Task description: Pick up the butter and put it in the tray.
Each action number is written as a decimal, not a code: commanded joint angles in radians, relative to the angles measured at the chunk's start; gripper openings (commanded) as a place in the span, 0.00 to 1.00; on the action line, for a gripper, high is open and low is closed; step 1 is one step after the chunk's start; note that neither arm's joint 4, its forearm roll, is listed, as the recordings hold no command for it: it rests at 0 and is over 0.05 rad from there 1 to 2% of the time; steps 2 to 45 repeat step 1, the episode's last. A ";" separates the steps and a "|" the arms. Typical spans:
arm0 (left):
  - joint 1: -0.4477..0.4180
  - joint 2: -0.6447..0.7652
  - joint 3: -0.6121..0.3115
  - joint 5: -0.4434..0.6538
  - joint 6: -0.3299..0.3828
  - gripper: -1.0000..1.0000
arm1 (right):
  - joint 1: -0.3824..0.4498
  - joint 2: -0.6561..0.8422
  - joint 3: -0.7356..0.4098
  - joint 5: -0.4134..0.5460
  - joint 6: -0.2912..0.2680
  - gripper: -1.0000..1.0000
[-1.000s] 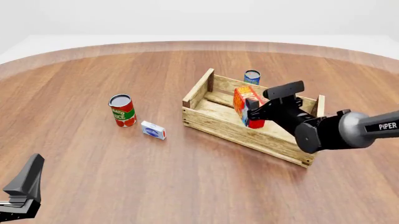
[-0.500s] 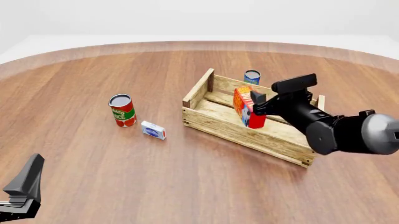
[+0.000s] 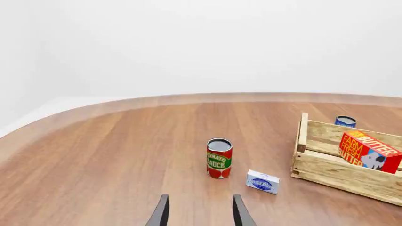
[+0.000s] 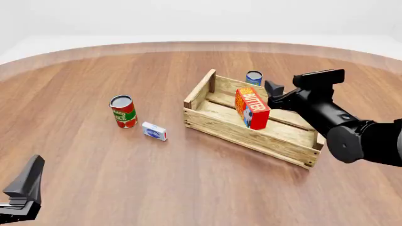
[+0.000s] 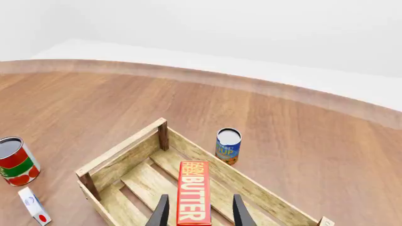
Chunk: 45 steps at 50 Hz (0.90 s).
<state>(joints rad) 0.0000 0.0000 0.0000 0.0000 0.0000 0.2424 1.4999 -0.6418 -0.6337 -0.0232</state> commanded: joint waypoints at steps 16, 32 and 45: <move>0.000 0.000 0.000 0.000 0.000 1.00 | -0.011 -0.041 0.024 -0.004 0.004 1.00; 0.000 0.000 0.000 0.000 0.000 1.00 | -0.011 -0.041 0.024 -0.004 0.004 1.00; 0.000 0.000 0.000 0.000 0.000 1.00 | -0.011 -0.041 0.024 -0.004 0.004 1.00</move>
